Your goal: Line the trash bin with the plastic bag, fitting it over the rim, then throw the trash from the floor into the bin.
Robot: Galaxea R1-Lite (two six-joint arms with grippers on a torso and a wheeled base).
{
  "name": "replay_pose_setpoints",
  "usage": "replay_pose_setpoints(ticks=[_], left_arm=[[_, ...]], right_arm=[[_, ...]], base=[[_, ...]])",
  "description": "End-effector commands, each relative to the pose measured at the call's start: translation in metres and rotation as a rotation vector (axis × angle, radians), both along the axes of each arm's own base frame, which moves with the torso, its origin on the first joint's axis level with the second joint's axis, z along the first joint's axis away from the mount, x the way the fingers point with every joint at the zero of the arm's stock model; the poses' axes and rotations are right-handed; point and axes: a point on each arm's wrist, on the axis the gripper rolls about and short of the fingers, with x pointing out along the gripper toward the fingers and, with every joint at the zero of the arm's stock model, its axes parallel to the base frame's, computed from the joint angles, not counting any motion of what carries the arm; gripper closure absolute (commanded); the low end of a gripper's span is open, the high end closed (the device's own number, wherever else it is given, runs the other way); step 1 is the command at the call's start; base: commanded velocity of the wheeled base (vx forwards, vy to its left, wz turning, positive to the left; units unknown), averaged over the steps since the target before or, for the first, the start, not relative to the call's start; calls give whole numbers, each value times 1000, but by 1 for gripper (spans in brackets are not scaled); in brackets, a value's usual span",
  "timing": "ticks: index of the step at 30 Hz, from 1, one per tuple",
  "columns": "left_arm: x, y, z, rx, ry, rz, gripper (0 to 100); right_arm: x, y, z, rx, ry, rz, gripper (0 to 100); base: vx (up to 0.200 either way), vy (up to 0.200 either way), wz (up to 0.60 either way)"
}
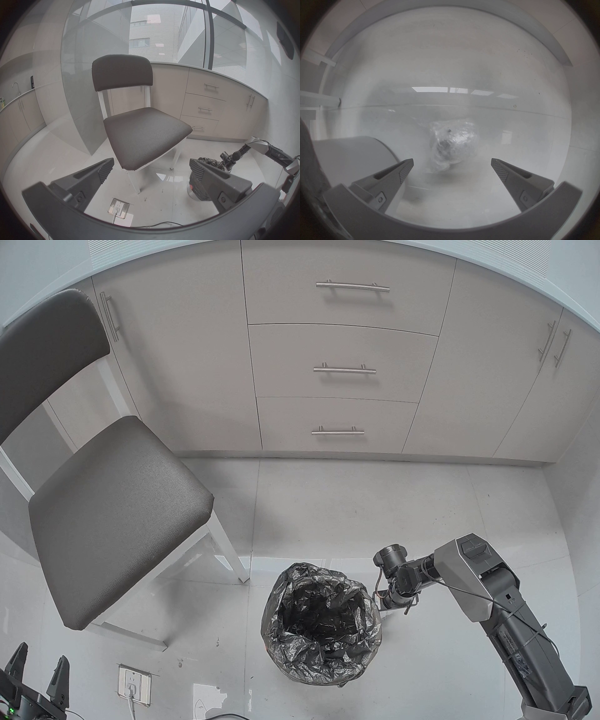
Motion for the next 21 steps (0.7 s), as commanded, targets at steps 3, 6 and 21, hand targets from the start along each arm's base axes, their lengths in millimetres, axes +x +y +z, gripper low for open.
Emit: replay_pose_setpoints(ticks=[3,6,21], left_arm=[[0,0,0,-1,1,0,0],[0,0,0,-1,1,0,0],[0,0,0,-8,0,1,0]], right_arm=[[-10,-1,-29,-41,47,14,0],[-10,-3,-32,-46,46,22,0],[6,-1,-19,-54,-98,111,0]], base=[[0,0,0],[0,0,0],[0,0,0]])
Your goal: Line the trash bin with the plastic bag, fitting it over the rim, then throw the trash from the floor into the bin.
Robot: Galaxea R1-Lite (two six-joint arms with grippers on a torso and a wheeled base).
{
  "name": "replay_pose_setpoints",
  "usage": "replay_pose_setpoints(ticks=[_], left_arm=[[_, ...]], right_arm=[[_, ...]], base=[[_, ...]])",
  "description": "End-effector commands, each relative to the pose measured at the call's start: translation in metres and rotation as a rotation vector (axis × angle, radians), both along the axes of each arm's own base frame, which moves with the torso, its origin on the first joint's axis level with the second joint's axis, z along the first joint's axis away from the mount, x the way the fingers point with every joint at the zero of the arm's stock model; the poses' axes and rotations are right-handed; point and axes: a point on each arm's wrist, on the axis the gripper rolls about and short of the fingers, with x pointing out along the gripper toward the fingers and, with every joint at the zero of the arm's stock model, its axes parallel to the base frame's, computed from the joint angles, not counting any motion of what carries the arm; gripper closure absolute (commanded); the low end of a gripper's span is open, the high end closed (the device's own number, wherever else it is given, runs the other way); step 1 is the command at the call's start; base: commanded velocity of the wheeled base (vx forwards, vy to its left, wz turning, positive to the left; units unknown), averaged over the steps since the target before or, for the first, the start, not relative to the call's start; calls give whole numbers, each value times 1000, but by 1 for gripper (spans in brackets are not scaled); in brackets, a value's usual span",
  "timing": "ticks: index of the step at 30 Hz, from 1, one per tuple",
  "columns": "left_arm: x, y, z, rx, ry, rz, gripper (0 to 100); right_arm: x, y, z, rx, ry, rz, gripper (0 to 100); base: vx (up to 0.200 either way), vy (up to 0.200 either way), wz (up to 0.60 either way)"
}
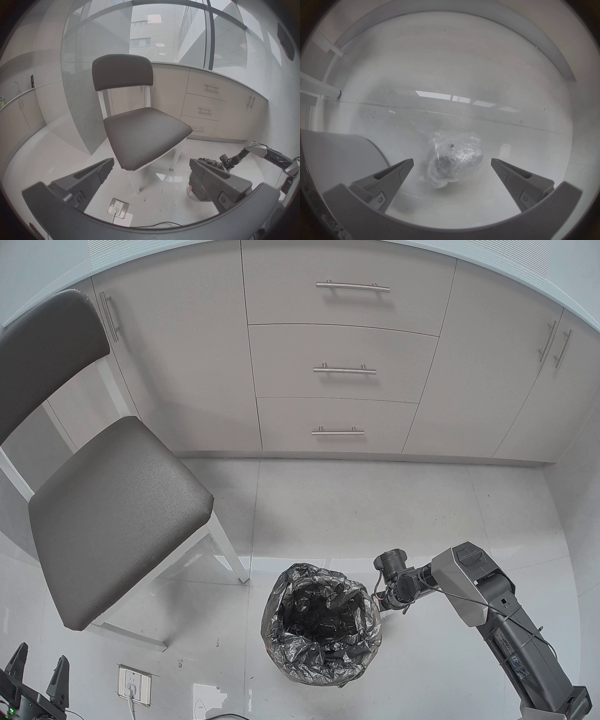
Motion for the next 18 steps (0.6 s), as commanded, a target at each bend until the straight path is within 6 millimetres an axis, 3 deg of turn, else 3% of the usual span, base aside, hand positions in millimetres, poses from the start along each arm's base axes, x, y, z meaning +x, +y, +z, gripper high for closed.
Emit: replay_pose_setpoints(ticks=[1,18], left_arm=[[0,0,0,-1,1,0,0],[0,0,0,-2,1,0,0]], right_arm=[[1,0,1,-8,-11,13,0],[-6,-2,-18,-78,22,62,0]], base=[[0,0,0],[0,0,0]])
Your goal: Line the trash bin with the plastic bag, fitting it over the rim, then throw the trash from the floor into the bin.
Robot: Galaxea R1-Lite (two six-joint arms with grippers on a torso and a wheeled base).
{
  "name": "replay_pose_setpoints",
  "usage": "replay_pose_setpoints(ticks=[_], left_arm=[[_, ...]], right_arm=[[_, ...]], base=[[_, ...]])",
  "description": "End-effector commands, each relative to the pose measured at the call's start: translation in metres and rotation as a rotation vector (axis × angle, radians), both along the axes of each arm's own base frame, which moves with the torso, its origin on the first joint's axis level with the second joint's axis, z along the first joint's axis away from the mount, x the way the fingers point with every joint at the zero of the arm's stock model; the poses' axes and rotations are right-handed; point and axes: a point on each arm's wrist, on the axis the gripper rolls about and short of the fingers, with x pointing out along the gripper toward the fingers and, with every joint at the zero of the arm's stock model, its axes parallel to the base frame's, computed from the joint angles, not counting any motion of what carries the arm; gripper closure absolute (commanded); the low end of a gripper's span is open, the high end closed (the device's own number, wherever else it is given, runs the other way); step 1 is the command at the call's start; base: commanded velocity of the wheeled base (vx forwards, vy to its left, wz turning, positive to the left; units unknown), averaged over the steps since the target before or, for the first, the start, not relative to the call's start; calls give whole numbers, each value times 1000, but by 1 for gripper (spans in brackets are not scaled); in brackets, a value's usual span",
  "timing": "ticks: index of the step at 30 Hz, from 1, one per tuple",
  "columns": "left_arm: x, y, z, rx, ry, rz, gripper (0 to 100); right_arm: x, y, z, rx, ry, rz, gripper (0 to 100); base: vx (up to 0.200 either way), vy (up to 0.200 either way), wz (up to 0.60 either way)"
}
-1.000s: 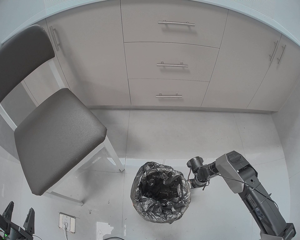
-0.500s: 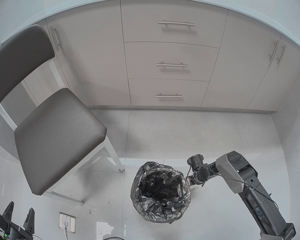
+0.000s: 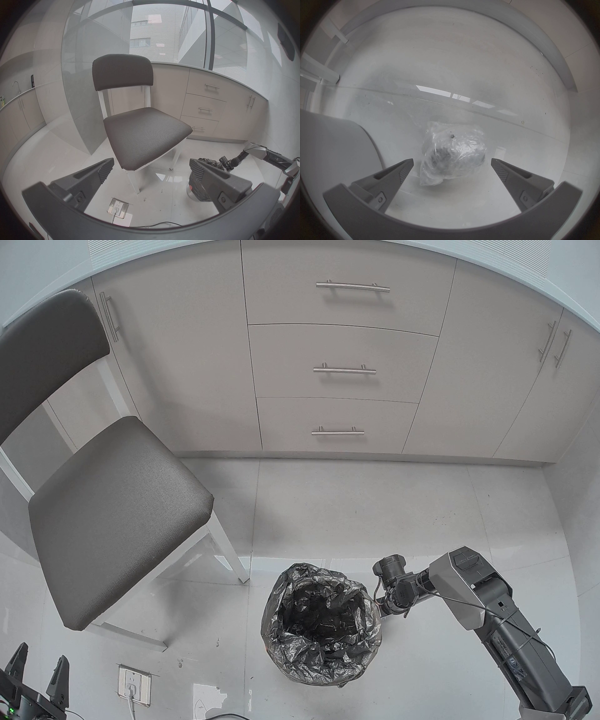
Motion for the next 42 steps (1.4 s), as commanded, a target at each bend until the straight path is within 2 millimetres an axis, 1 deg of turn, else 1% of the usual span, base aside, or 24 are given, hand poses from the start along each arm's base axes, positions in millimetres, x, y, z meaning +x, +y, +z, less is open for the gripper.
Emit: replay_pose_setpoints(ticks=[1,5,15,16,31,32,33,37,42], left_arm=[[0,0,0,0,1,0,0],[0,0,0,0,1,0,0],[0,0,0,-6,0,1,0],[0,0,0,-6,0,1,0],[0,0,0,-9,0,1,0],[0,0,0,-9,0,1,0],[0,0,0,-9,0,1,0],[0,0,0,-11,0,1,0],[0,0,0,-15,-1,2,0]], right_arm=[[-1,-2,-5,-3,8,1,0],[2,-4,-2,1,-8,-4,0],[0,-4,-4,1,-3,-2,0],[1,-5,-4,1,-3,-3,100],[-1,-3,-5,-10,8,-2,100],[0,-5,0,-28,4,-10,100],[0,-5,0,-28,4,-10,100],[8,-11,22,-78,-9,-12,100],[19,-14,60,-83,-76,-37,100]], base=[[0,0,0],[0,0,0],[0,0,0],[0,0,0],[0,0,0],[0,0,0],[0,0,0],[0,0,0],[0,0,0]])
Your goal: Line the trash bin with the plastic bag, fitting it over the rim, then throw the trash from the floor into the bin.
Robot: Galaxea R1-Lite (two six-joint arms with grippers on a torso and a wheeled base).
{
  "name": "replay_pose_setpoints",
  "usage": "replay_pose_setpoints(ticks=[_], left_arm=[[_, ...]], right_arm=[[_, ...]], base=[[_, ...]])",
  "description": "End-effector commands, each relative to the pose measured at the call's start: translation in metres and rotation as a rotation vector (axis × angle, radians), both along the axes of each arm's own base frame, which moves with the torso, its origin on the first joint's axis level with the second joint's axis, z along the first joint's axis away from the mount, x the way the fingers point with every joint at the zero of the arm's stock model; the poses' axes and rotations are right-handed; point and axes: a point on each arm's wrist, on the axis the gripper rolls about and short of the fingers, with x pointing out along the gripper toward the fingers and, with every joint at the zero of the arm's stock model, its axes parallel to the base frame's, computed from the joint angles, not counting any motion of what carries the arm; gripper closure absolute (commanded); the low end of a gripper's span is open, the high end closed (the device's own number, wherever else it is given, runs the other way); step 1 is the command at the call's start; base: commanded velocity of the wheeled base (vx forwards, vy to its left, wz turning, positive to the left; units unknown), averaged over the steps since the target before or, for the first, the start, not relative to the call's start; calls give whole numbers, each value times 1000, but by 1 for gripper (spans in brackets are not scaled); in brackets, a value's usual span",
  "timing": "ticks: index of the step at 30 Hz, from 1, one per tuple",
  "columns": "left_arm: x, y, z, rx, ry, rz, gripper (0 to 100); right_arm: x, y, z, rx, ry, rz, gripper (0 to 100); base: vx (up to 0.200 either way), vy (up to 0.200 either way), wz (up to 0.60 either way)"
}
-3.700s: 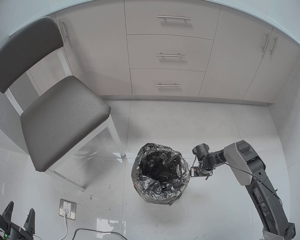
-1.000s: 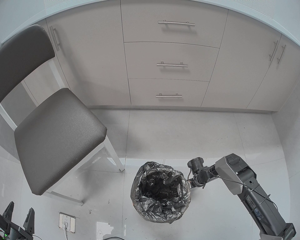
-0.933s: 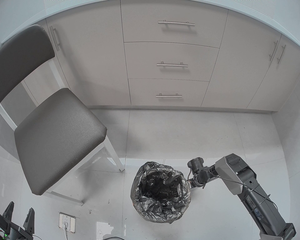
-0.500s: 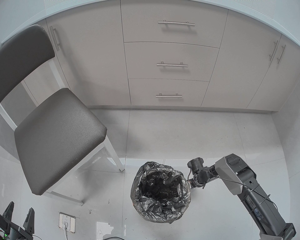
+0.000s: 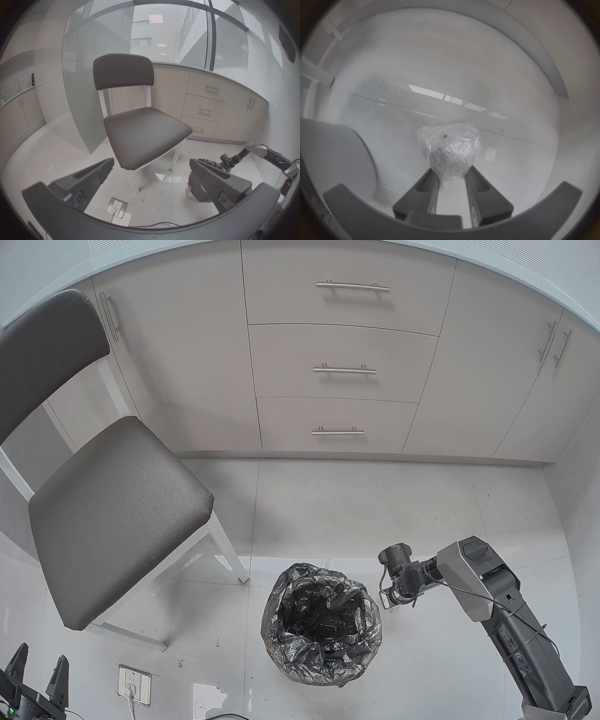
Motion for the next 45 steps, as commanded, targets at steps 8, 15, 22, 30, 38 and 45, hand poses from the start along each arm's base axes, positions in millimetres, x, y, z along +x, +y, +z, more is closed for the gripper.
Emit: replay_pose_setpoints(ticks=[8,15,22,30,38,45], left_arm=[[0,0,0,-2,0,0,0],[0,0,0,-3,0,0,0],[0,0,0,-3,0,0,0],[0,0,0,-3,0,0,0],[0,0,0,-3,0,0,0],[0,0,0,-3,0,0,0]], right_arm=[[22,-13,96,3,-133,-53,100],[13,-11,173,-1,-134,-49,100],[-12,0,248,9,-129,-16,100],[-62,37,307,19,-64,56,100],[-102,88,319,6,-15,189,100],[-128,118,313,-18,54,270,100]], base=[[0,0,0],[0,0,0],[0,0,0],[0,0,0],[0,0,0],[0,0,0]])
